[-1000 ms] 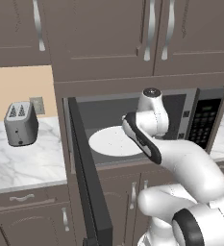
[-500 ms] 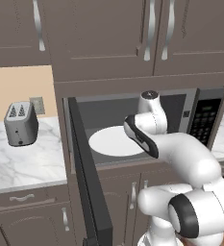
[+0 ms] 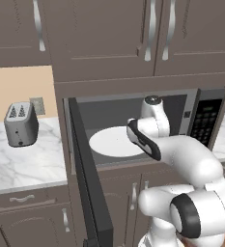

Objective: Pick the cup of tea, navigate to the dining table, and place it on the saucer.

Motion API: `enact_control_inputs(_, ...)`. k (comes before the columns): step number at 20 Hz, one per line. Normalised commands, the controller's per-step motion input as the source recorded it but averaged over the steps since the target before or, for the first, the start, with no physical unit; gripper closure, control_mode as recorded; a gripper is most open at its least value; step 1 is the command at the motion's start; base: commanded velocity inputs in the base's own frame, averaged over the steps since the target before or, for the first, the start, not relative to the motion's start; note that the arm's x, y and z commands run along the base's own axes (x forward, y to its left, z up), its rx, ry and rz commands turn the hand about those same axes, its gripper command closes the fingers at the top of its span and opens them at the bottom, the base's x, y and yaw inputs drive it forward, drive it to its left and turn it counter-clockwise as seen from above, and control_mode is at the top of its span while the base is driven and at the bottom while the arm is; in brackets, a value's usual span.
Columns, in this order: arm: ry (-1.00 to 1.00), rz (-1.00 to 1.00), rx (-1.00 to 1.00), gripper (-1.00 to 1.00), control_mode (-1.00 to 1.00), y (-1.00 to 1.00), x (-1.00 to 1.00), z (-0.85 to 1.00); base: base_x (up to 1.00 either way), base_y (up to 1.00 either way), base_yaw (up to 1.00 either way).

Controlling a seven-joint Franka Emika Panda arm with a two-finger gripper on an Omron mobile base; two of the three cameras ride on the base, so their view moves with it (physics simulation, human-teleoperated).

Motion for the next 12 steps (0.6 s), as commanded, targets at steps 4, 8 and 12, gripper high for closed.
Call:
enact_control_inputs(4,-0.07,0.09,0.00,-1.00,-1.00,0.00,0.14,-0.18,0.00,0.00,0.00)
enact_control_inputs(8,-0.02,0.09,0.00,-1.00,-1.00,0.00,0.13,-0.04,0.00,0.00,0.00)
enact_control_inputs(12,0.02,0.03,-0.02,-1.00,-1.00,0.00,0.00,0.18,0.00,0.00,0.00)
